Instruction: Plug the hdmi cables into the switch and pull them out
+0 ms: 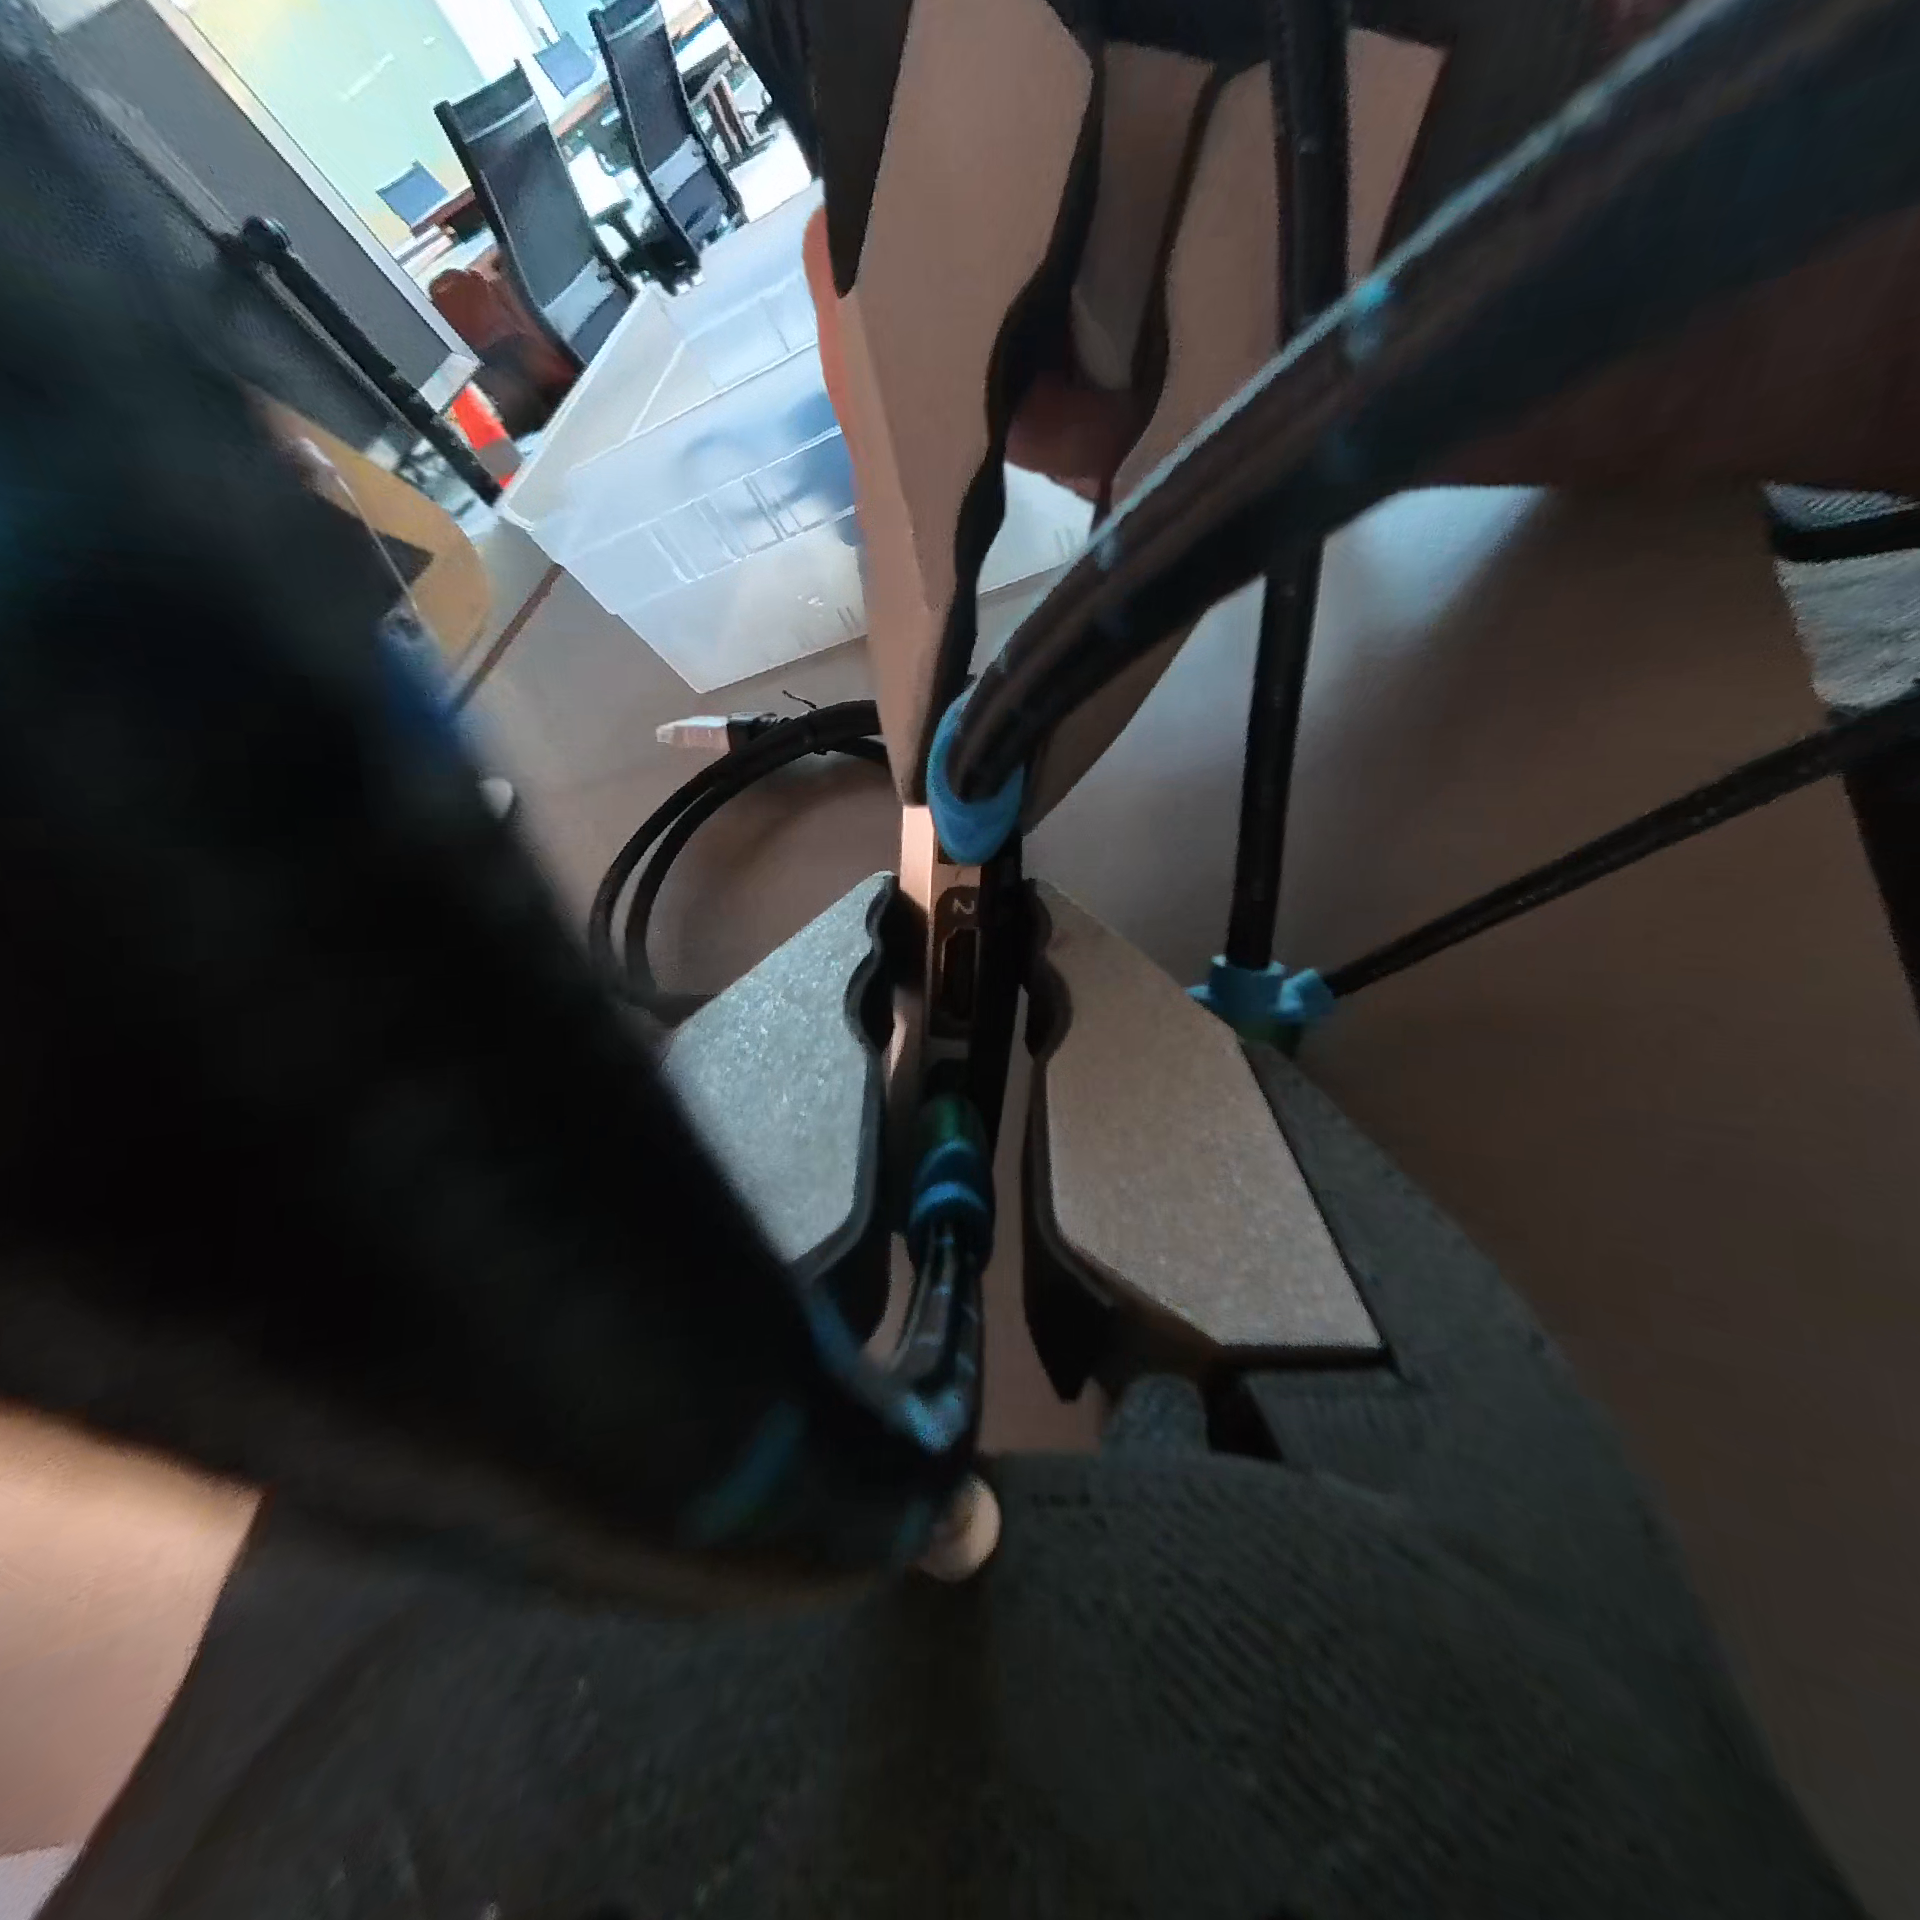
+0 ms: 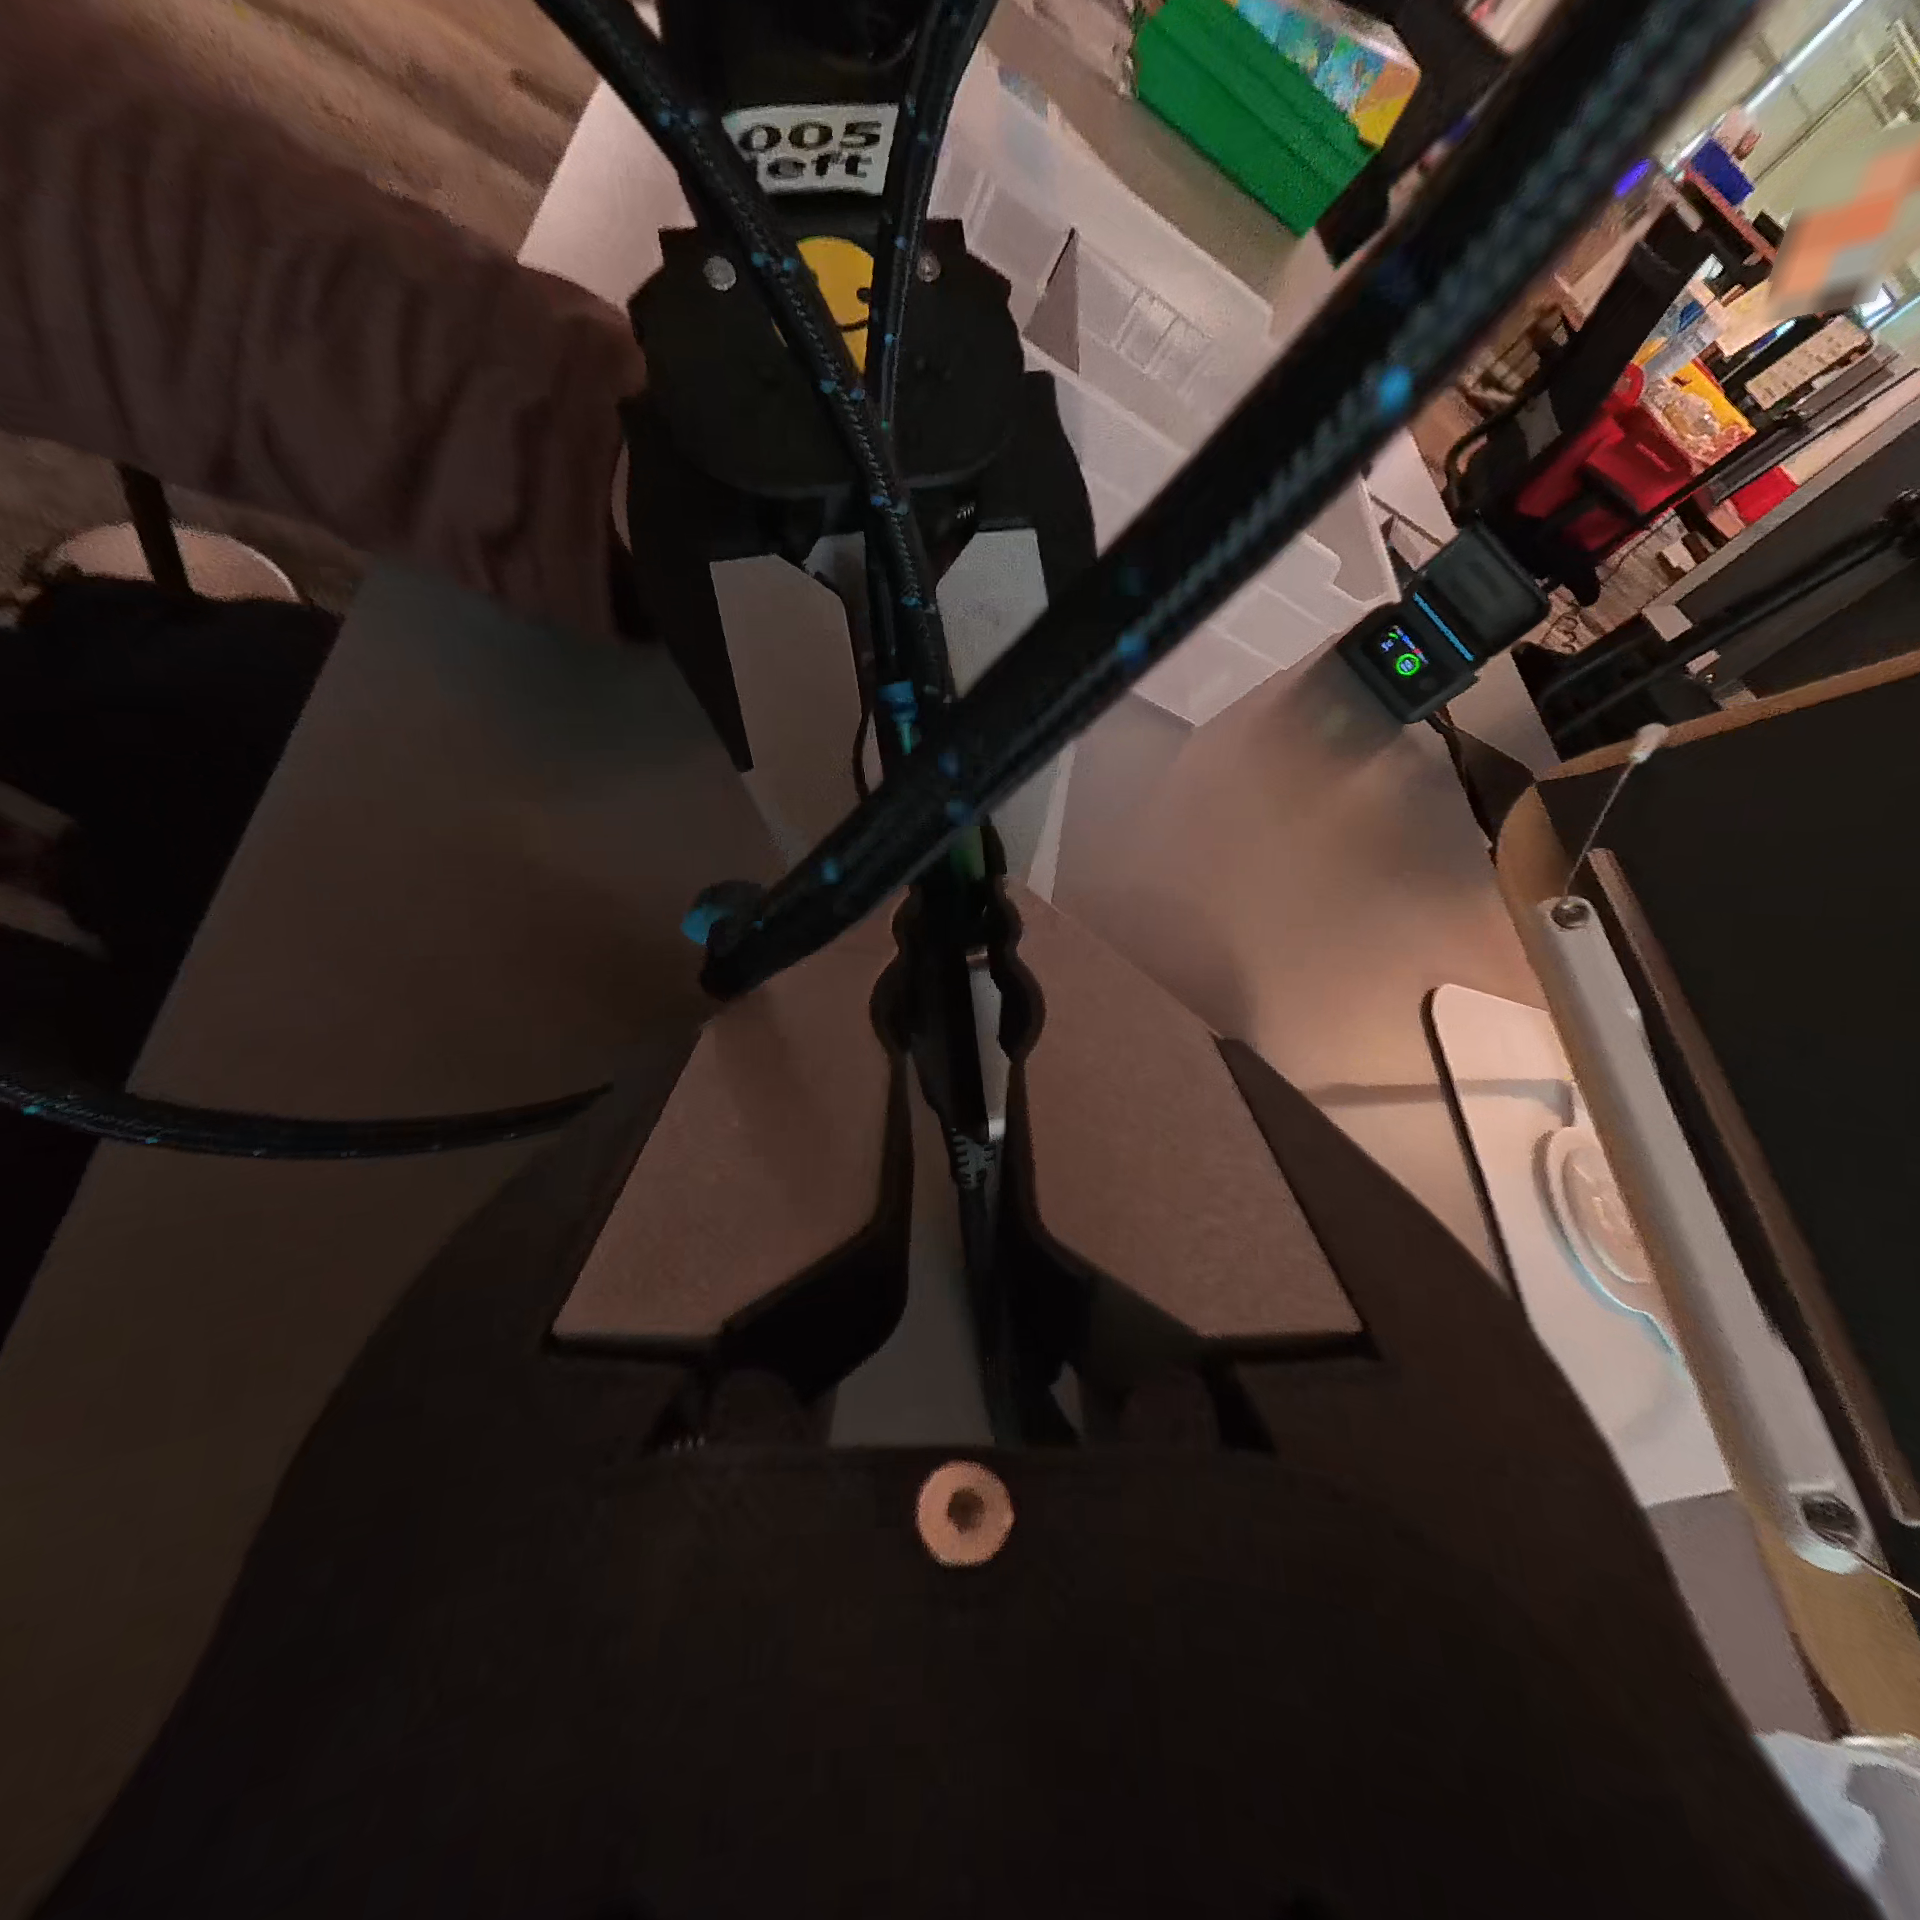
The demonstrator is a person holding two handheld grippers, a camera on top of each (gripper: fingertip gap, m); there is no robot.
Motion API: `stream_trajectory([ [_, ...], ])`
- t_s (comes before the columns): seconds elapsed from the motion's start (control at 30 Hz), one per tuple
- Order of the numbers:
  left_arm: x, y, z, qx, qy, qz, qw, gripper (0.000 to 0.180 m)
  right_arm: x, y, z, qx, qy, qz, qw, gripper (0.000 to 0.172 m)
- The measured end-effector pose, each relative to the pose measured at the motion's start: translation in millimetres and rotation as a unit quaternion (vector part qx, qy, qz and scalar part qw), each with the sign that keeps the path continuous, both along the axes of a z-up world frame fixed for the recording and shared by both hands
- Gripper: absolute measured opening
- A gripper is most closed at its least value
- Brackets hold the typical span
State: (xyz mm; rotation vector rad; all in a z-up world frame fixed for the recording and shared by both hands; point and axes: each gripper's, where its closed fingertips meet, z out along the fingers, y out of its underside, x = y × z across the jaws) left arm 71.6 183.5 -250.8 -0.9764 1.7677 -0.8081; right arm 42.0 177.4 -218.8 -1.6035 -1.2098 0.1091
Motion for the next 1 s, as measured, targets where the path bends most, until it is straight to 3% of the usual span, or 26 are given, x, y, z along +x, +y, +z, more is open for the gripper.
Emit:
stream_trajectory([
  [0.23, -0.4, 5.8, -0.6, 0.063, -0.006, 0.023, 0.998, 0.019, 1.3, 1.2, -5.0, 0.041, -0.086, -0.012, 0.995, 0.007],
  [0.47, -2.1, -0.7, 17.1, -0.038, -0.037, 0.001, 0.999, 0.019, -9.0, 1.9, 17.4, 0.046, 0.053, -0.001, 0.998, 0.006],
  [0.57, 9.5, -13.1, 1.6, -0.026, -0.002, -0.007, 1.000, 0.019, -31.3, -7.1, 38.2, 0.044, 0.149, 0.061, 0.986, 0.005],
  [0.63, 15.5, -19.3, -0.4, -0.003, -0.001, -0.009, 1.000, 0.020, -30.9, 8.6, 34.5, 0.052, 0.138, 0.033, 0.989, 0.006],
  [0.8, 8.4, 3.7, 3.9, 0.012, -0.021, 0.035, 0.999, 0.020, -18.8, 6.4, 48.4, 0.043, 0.210, 0.043, 0.976, 0.006],
  [1.0, 9.2, 20.9, 11.0, 0.043, -0.046, 0.085, 0.994, 0.019, 2.2, 14.6, 58.2, 0.131, 0.163, -0.046, 0.977, 0.007],
])
